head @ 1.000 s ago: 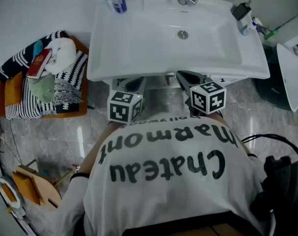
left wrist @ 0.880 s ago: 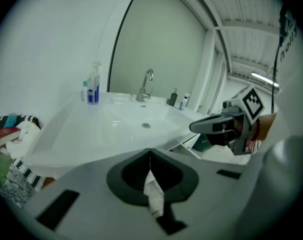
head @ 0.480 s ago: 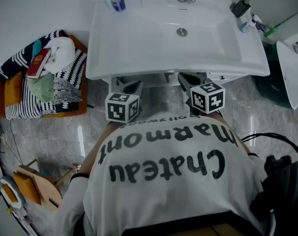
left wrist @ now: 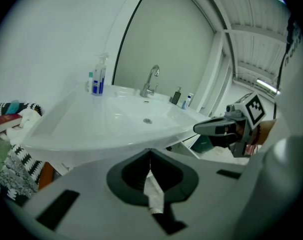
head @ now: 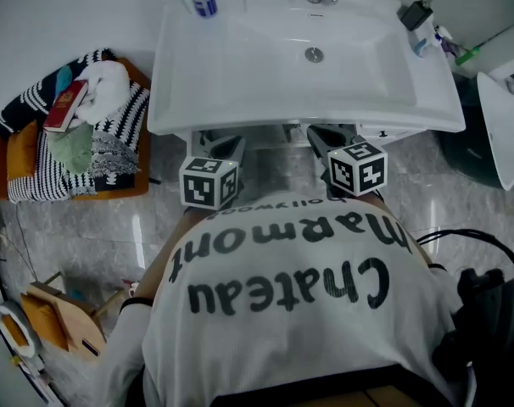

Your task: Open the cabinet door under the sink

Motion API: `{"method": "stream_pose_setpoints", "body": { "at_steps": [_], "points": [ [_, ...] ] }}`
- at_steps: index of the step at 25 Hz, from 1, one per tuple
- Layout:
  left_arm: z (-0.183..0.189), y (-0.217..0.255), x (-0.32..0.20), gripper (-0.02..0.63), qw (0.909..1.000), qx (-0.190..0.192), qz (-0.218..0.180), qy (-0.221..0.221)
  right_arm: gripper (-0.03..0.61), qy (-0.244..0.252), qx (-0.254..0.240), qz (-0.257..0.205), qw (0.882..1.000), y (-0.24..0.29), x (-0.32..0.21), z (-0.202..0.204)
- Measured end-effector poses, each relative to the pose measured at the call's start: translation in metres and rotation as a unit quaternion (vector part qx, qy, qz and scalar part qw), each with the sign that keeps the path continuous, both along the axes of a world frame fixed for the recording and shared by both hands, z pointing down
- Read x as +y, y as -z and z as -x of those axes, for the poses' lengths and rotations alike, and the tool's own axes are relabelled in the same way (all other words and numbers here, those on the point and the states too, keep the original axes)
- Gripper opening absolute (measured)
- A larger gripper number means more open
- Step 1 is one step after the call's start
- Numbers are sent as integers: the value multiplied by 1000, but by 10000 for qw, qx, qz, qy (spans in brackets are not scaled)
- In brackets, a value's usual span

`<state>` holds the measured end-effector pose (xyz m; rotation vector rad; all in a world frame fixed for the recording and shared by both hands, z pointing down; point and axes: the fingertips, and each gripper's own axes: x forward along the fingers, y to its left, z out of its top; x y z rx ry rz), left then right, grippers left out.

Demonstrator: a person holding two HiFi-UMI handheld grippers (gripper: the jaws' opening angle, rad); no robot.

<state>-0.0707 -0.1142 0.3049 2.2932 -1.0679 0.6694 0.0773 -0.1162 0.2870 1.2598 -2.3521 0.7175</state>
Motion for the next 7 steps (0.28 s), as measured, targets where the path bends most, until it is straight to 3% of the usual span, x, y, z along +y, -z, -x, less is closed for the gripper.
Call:
{"method": "stream_pose_setpoints", "body": {
  "at_steps": [7],
  "points": [
    [-2, 1, 3, 8, 10000, -32, 20, -63, 11, 83, 88, -27, 9999, 2, 0, 3]
  ]
}}
